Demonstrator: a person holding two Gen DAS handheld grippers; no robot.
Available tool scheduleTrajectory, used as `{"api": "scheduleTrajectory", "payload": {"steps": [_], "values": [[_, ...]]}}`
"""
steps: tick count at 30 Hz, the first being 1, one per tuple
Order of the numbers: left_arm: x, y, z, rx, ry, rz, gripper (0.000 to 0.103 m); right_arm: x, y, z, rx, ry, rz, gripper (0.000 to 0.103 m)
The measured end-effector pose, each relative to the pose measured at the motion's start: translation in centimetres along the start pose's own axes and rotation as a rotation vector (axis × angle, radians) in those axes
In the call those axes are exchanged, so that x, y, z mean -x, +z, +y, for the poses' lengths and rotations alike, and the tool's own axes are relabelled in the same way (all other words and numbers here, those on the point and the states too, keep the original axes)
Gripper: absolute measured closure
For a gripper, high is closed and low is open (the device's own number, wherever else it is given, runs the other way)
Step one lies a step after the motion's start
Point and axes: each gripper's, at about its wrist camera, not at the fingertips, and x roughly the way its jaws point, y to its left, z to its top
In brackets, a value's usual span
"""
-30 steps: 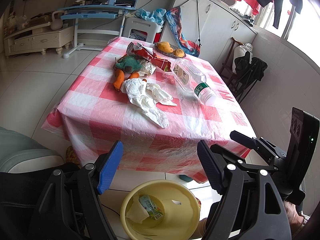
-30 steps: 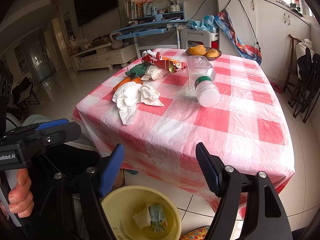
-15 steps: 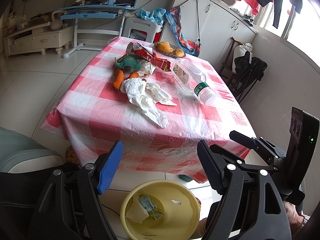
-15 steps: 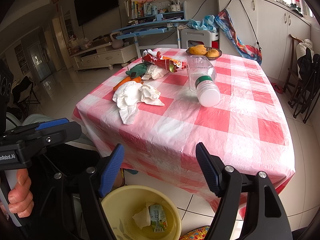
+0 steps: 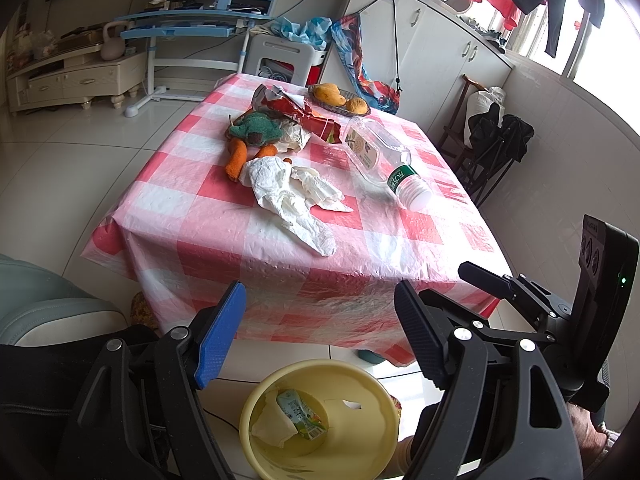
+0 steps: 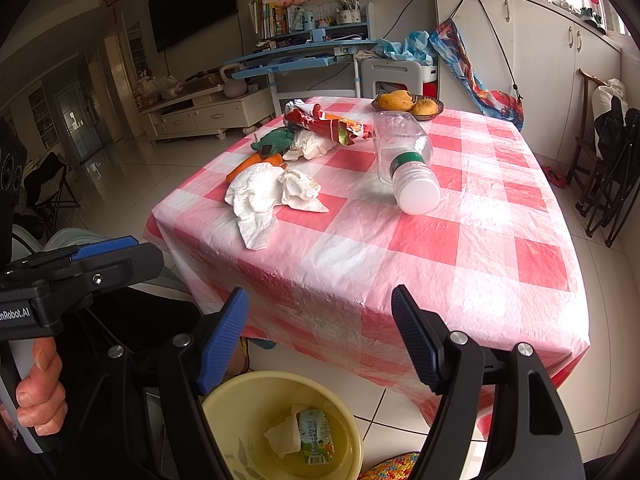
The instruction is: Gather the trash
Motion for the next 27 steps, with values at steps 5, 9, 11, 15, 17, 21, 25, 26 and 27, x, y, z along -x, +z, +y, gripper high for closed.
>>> {"api": "scheduleTrajectory", "payload": {"steps": [5,9,11,15,17,21,25,26,27], "values": [[0.01,0.01,0.01,0.000,0.000,0.000,0.030,0.00,0.00,0.02,0.000,0.000,0.000,0.032],[-0.03,0.04,0.04,0.001,0.000,0.001,0.030,-0.02,-0.02,0.03,0.000,-0.001,-0.001,0.031],[0.00,0.03,0.02,0.000,0.000,0.000,0.030,0.00,0.00,0.03,0.000,-0.001,-0.001,0.031],[0.02,0.02,0.02,0.000,-0.001,0.001,0.030,-0.09,-0.10,0.07,0.000,-0.001,-0.001,0.031],[0.02,0.02,0.02,0.000,-0.001,0.001,0.030,-0.08,-0.07,0.07,0.000,-0.001,-0.002,0.031],[0.02,0.02,0.02,0.000,-0.001,0.001,0.030,-0.08,-0.07,0.07,0.001,-0.001,-0.001,0.031],[0.00,0.03,0.02,0.000,-0.001,0.001,0.030,-0.07,-0.03,0.08,0.000,-0.001,-0.001,0.031],[0.00,0.04,0.03,0.000,-0.001,0.001,0.030,-0.09,-0.06,0.08,0.000,-0.001,-0.001,0.031],[-0.01,0.06,0.04,0.000,-0.001,0.001,0.030,-0.07,-0.03,0.08,0.000,-0.001,-0.001,0.031]]}}
